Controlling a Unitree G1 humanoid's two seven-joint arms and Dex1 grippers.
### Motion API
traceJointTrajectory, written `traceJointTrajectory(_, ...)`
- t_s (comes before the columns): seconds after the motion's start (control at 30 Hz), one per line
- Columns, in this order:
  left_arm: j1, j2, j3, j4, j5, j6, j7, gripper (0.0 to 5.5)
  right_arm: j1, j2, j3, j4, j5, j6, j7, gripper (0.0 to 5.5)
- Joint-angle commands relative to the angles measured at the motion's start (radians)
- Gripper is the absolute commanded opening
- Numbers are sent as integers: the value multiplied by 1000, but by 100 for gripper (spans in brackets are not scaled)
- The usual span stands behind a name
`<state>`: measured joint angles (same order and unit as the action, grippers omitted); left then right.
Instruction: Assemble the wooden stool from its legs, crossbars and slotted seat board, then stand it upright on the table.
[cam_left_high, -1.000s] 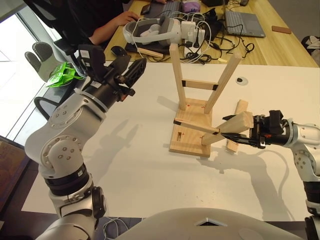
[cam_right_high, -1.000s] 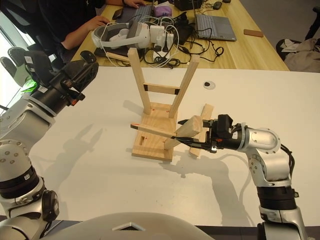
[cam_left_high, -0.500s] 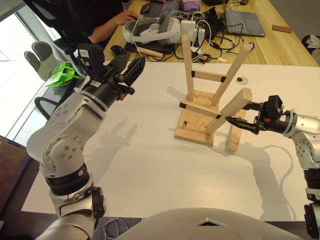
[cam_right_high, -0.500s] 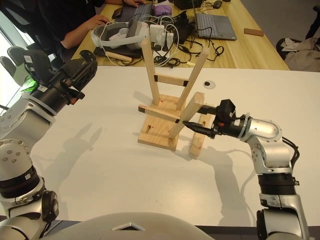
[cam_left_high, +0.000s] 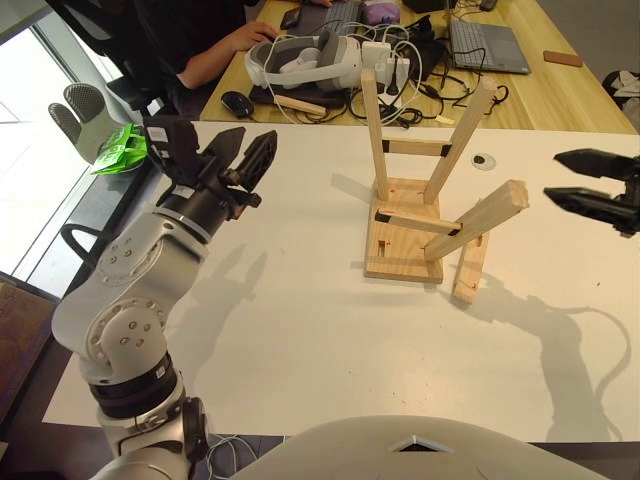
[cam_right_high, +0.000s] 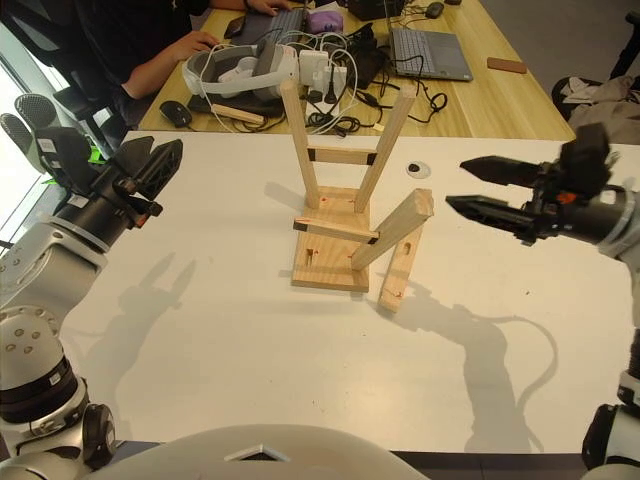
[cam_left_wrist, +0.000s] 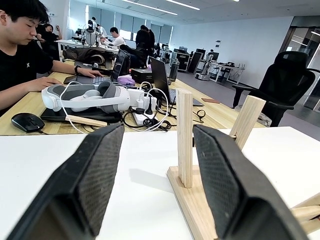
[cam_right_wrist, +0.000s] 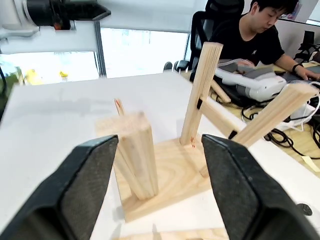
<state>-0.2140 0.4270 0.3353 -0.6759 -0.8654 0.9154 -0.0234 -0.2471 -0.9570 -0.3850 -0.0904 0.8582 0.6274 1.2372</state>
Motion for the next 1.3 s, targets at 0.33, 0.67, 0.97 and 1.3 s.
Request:
traceJointTrajectory(0.33, -39, -1, -11, 29, 3, -26, 10, 254, 293, 124, 321, -473, 199, 188, -299, 307)
traceJointTrajectory(0.67, -23, -11, -14, 15, 6, -42, 35, 254, 77, 152, 484, -40, -457, -107, -479, 307)
traceJointTrajectory(0.97, 43, -16, 3, -45, 1, -48, 70, 254, 288, 101, 318, -459, -208, 169, -444, 307)
traceJointTrajectory(1.3, 80, -24, 1, -72, 4, -71, 92, 254, 444, -5, 323, -600, -227, 239, -414, 307)
